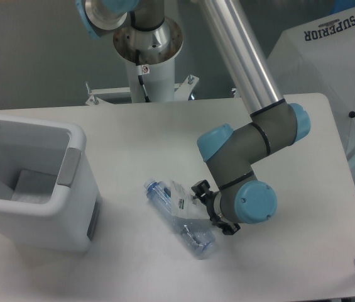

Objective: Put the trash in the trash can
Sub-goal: 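Close the gripper on the edge of the white wrapper, then lift the wrapper and carry it over the white bin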

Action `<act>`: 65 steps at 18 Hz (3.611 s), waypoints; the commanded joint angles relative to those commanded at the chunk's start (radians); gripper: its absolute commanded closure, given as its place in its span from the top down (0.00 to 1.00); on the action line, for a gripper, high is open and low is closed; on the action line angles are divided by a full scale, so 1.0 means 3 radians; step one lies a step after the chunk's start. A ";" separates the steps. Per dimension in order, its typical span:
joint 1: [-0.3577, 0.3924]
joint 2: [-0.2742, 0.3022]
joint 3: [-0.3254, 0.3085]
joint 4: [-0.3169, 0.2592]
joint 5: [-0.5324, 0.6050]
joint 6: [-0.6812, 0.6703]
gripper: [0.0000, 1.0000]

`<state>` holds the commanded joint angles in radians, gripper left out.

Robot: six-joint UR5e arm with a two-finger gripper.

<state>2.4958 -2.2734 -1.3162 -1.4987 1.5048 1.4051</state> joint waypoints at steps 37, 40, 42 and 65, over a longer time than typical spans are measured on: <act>0.0297 0.1166 0.0066 0.0020 -0.1876 -0.0475 0.00; 0.0220 0.1334 0.0082 0.0051 -0.2080 -0.0603 0.00; 0.0210 0.1472 0.0082 0.0066 -0.2259 -0.0664 0.00; -0.0787 0.1800 -0.0475 0.1416 -0.2552 -0.1386 0.01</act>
<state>2.2596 -1.7334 -1.4587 -1.0739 0.7394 0.9894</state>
